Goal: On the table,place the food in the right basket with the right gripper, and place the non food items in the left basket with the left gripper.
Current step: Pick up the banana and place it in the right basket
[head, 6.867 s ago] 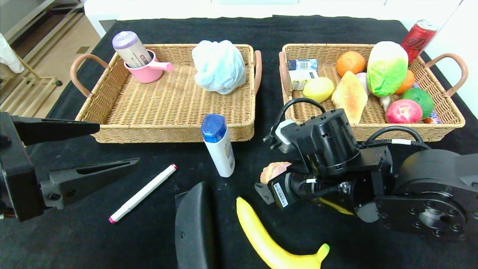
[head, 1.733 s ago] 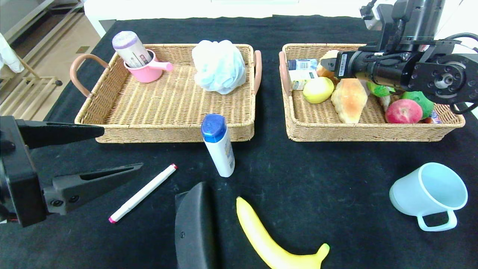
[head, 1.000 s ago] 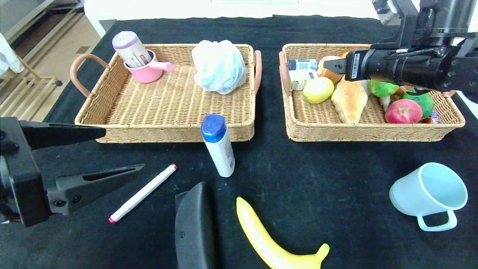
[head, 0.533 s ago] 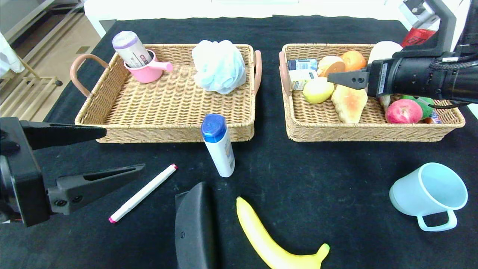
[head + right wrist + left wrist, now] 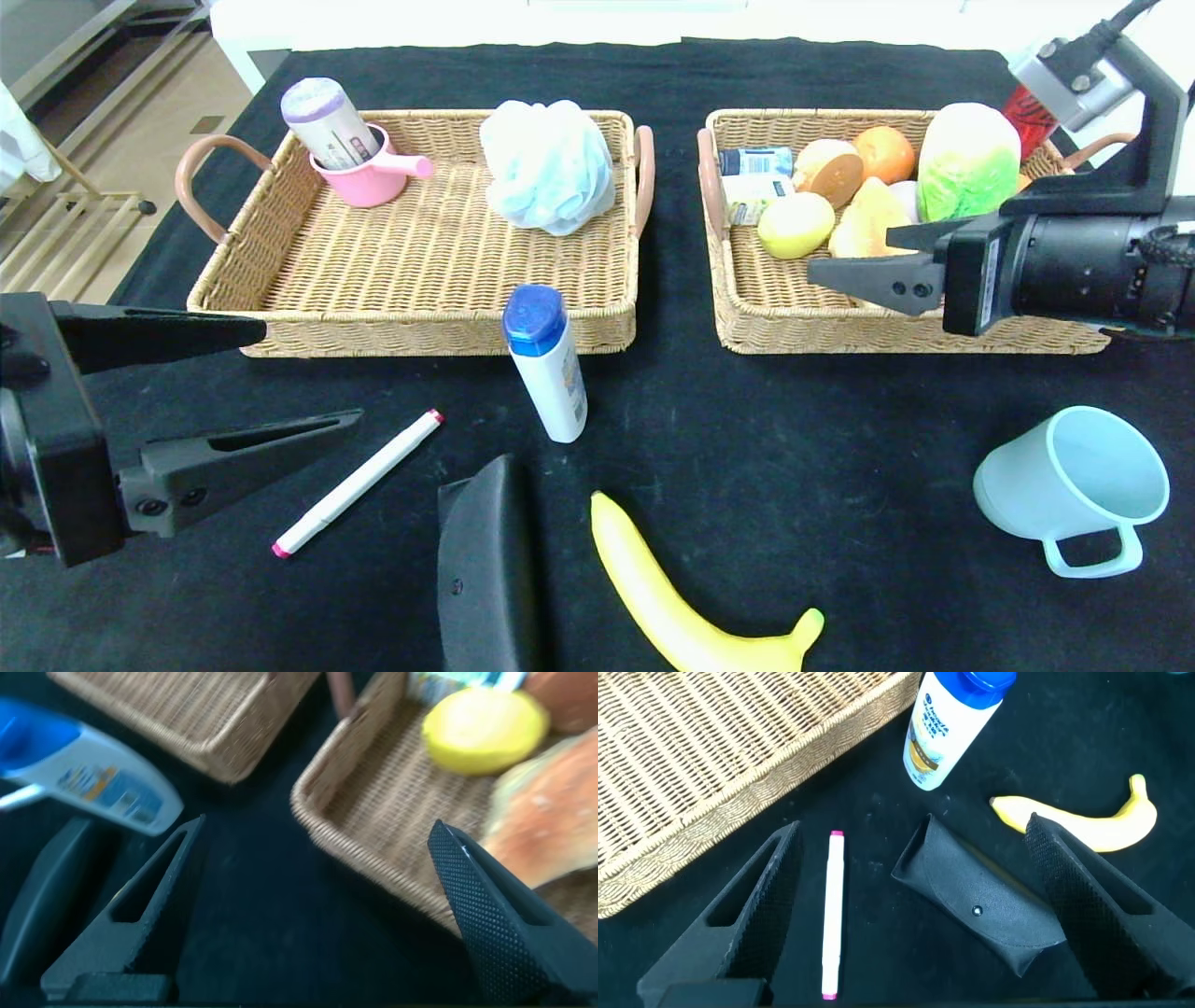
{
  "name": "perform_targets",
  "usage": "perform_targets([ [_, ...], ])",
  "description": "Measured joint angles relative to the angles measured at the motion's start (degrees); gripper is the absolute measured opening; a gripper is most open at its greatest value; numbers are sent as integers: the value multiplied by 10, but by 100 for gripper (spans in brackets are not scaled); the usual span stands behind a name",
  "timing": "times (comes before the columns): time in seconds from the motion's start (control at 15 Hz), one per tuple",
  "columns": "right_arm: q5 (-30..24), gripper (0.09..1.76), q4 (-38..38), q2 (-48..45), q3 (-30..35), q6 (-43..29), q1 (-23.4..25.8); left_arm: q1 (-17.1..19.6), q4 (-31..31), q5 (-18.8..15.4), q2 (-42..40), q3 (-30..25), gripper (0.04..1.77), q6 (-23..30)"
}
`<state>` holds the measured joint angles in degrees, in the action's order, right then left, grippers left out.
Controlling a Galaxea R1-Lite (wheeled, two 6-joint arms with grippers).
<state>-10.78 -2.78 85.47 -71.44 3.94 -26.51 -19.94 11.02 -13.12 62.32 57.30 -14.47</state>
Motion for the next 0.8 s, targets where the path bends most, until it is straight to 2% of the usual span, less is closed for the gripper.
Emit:
perform_targets([
  [0.33, 40, 170, -2, -26, 63, 7, -70, 0, 0, 0, 0, 0, 172, 0],
  [0.8, 72, 170, -4, -37, 124, 15, -140, 0, 0, 0, 0, 0, 172, 0],
])
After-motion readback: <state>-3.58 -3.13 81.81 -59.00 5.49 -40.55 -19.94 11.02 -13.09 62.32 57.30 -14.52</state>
